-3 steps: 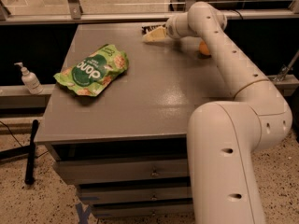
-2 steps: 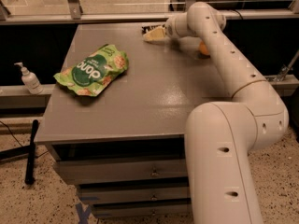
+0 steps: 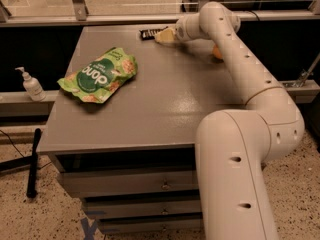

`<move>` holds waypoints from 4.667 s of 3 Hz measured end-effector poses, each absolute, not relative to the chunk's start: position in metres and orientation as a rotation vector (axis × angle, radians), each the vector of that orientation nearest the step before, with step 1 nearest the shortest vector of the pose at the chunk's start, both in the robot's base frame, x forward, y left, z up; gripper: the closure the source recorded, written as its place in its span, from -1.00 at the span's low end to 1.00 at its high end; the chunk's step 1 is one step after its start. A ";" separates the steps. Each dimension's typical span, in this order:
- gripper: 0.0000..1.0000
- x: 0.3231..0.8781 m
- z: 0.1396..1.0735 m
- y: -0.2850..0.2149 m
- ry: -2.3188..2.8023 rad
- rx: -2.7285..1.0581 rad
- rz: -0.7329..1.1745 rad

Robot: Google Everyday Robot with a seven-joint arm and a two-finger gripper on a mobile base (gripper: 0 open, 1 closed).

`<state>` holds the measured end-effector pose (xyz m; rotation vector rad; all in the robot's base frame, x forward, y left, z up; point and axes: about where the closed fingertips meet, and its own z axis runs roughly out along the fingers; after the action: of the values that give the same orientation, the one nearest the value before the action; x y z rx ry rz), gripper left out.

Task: Move rxbar chocolate near orange

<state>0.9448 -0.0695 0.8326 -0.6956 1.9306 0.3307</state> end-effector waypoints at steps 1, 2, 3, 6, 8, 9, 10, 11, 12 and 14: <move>0.76 0.945 0.833 -0.070 1.931 -0.696 0.331; 1.00 0.945 0.833 -0.070 1.930 -0.696 0.331; 1.00 0.945 0.833 -0.070 1.930 -0.696 0.331; 1.00 0.945 0.834 -0.070 1.930 -0.696 0.331; 1.00 0.944 0.834 -0.070 1.930 -0.696 0.330; 1.00 0.944 0.834 -0.070 1.930 -0.696 0.330; 1.00 0.944 0.834 -0.070 1.930 -0.696 0.330; 1.00 0.944 0.834 -0.070 1.930 -0.696 0.330; 1.00 0.944 0.834 -0.070 1.930 -0.697 0.330; 1.00 0.944 0.834 -0.070 1.930 -0.697 0.330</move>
Offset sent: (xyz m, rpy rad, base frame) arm -0.0186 -0.0044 0.0338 0.0140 -0.0512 0.0336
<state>0.9445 -0.0695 0.8338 -0.6969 1.9299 0.3300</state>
